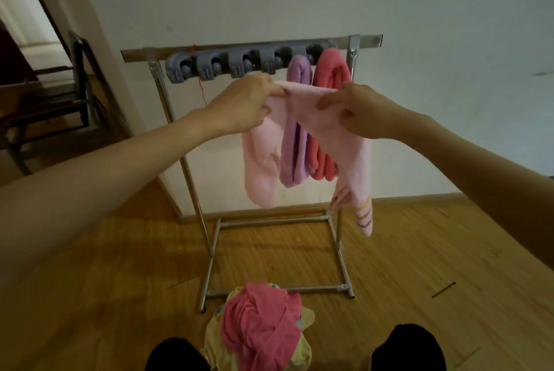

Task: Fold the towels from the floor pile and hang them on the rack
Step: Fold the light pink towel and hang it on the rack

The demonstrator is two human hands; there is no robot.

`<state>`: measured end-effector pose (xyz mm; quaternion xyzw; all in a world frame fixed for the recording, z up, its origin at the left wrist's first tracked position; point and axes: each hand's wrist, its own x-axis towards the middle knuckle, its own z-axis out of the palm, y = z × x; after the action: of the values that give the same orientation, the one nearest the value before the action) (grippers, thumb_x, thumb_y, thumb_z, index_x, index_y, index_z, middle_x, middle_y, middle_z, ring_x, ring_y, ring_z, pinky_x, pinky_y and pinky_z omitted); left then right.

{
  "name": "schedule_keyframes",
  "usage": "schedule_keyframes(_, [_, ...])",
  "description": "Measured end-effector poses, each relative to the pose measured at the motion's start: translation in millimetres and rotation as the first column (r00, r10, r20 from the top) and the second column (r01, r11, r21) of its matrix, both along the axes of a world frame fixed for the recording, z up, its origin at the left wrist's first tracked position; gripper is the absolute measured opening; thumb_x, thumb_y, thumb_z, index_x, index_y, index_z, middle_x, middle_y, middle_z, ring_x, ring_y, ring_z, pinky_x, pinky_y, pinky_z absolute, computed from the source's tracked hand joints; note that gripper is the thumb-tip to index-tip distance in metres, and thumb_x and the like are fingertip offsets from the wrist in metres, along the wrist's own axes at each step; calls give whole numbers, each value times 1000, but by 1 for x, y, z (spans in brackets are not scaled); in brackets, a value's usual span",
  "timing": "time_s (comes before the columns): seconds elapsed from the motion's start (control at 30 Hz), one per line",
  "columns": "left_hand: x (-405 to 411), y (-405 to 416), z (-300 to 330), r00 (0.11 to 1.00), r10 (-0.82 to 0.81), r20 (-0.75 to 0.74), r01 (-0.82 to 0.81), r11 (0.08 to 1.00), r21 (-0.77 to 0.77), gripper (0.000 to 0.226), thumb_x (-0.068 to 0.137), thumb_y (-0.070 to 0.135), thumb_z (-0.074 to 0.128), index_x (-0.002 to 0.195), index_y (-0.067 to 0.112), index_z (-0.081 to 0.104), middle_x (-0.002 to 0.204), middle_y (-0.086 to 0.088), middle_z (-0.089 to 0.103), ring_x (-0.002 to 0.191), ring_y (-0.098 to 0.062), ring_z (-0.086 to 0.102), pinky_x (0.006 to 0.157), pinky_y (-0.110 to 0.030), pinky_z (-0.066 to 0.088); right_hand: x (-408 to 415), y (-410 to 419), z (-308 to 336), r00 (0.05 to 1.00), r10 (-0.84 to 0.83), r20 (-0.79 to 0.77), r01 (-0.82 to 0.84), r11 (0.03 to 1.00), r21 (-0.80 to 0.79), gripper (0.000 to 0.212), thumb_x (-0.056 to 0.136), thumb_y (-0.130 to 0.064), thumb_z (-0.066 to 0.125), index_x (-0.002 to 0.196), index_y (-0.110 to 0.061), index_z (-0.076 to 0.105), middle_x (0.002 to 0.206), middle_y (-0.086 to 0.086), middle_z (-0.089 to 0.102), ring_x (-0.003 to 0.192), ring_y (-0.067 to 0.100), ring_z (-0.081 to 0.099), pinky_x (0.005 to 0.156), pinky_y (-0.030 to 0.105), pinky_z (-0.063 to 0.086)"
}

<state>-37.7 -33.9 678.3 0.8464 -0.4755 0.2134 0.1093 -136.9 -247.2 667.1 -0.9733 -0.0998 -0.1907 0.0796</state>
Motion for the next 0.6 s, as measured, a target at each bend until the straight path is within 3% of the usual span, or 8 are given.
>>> schedule_keyframes(0.1, [33,-14,17,995,24,102,-19,998,-52,51,82,-2,63,129,16,58,108,-16,61,100,-31,57,80,-35,43,38,-12,19,993,-80,90,79,997,15,57,79,6,40,126,-19,59,119,15,53,105,35,53,85,46,48])
schedule_keyframes(0.2, [66,-26,30,980,67,190,-67,998,-7,54,78,-7,66,129,10,56,104,-19,58,98,-34,55,77,-42,46,68,-19,38,977,-134,164,135,991,6,57,79,7,38,127,-17,58,123,16,50,108,36,53,84,45,50])
schedule_keyframes(0.37, [99,-47,35,926,139,350,-135,990,-34,58,77,-20,47,130,3,48,101,-19,53,94,-35,50,73,-38,40,105,-26,50,951,-213,223,222,975,-15,54,81,8,39,129,-12,56,119,17,49,103,38,57,80,42,48])
schedule_keyframes(0.47, [109,-61,35,917,149,370,-152,988,-21,54,79,-18,44,130,2,46,108,-18,53,100,-33,47,75,-36,37,125,-29,45,924,-281,260,302,952,-45,44,83,7,44,124,-7,55,115,15,46,92,38,59,73,45,49])
schedule_keyframes(0.6, [119,-79,28,914,163,372,-183,983,20,43,82,-14,44,122,2,49,111,-17,52,102,-32,47,75,-36,38,146,-23,21,889,-335,313,365,930,-40,29,92,0,44,119,-2,54,119,15,43,91,34,57,66,38,40])
